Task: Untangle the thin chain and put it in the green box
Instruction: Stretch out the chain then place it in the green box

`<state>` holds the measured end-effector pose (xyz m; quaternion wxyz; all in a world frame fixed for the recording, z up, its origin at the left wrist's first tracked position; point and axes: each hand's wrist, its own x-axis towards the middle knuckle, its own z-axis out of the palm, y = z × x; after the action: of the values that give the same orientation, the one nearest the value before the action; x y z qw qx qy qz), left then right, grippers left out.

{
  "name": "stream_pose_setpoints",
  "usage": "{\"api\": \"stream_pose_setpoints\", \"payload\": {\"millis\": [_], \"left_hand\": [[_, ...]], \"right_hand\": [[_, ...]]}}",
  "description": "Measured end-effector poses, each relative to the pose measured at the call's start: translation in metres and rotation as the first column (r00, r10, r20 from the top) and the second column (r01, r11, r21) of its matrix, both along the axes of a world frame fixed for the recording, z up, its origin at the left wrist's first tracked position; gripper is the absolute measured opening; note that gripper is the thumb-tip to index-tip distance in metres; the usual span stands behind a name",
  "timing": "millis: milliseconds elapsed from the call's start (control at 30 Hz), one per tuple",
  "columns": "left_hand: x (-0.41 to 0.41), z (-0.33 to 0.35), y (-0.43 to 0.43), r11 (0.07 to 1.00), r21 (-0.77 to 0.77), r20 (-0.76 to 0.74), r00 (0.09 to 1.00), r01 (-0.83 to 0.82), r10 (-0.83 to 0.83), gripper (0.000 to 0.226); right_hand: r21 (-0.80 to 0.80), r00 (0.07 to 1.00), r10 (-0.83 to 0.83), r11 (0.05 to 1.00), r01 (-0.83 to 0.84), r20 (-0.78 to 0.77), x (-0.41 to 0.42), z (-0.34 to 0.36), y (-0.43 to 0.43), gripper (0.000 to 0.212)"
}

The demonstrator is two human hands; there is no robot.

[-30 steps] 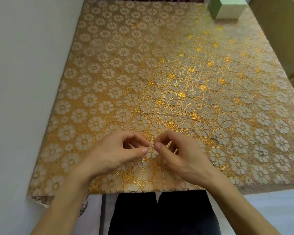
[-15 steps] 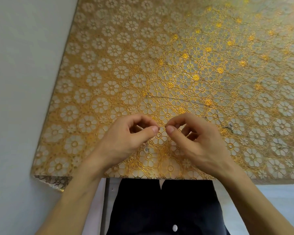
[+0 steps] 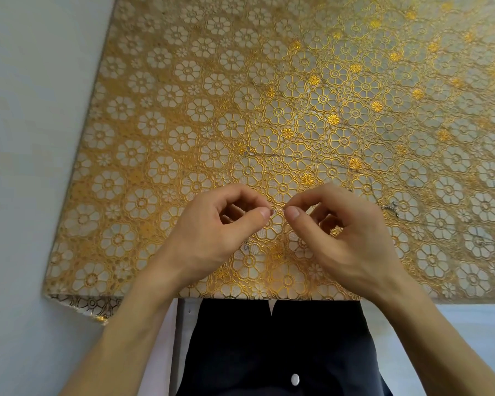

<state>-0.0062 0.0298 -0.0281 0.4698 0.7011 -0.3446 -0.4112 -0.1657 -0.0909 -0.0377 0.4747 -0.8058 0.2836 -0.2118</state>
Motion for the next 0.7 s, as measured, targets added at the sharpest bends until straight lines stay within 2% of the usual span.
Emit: {"api": "stream_pose_setpoints", "payload": {"millis": [600, 700], "left_hand": [[-0.0027, 0.0006, -0.0030, 0.999, 0.017, 0.055, 0.998, -0.028, 0.027, 0.013], [-0.0022, -0.0003, -0.0032, 0.999, 0.030, 0.065, 0.998, -0.027, 0.025, 0.013]], "right_hand": [[-0.112, 1.000, 0.018, 0.994, -0.016, 0.015, 0.0036, -0.0030, 0.0004, 0.006], [-0.182, 0.999, 0.021, 0.983, -0.014, 0.035, 0.0050, -0.0028, 0.0016, 0.003]]}}
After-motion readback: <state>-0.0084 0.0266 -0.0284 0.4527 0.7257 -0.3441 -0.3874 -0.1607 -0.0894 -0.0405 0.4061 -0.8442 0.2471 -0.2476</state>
